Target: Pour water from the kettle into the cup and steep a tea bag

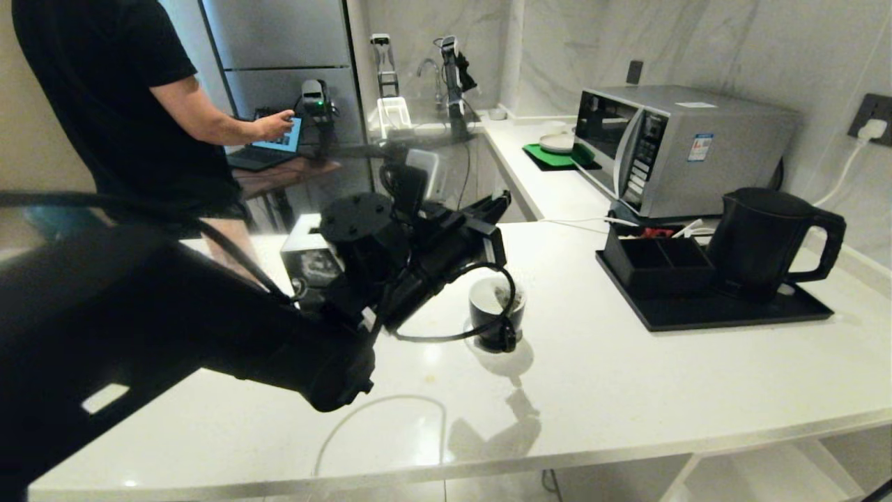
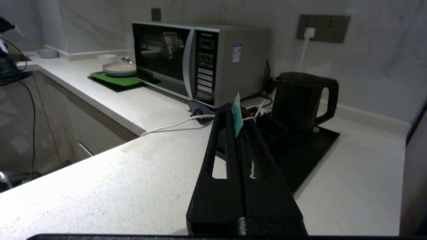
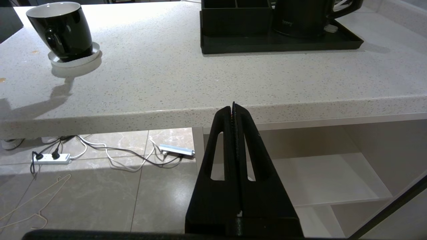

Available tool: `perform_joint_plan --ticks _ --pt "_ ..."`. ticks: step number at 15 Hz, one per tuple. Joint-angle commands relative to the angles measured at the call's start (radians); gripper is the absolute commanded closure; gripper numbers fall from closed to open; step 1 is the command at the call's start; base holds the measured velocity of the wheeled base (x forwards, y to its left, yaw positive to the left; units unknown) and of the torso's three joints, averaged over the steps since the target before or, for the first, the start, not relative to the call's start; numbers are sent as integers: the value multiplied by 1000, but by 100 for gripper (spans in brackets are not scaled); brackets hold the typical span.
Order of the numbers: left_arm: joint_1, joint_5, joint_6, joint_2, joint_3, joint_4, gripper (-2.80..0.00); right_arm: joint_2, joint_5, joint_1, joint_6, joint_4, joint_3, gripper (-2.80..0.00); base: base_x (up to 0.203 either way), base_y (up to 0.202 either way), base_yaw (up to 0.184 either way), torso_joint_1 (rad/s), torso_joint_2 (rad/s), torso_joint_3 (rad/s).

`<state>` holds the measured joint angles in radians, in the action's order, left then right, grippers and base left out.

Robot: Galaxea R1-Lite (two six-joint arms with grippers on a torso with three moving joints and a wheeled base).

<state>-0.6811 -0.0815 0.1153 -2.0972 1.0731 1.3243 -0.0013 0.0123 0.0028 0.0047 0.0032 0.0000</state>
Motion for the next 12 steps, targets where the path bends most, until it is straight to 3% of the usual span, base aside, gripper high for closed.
perform_joint_plan --ticks 1,12 --pt "0 2 1 -44 30 7 0 1 0 0 0 0 0 0 0 0 0 0 0 0" --pt "2 22 15 -97 33 16 0 1 0 0 1 0 0 0 0 0 0 0 0 0"
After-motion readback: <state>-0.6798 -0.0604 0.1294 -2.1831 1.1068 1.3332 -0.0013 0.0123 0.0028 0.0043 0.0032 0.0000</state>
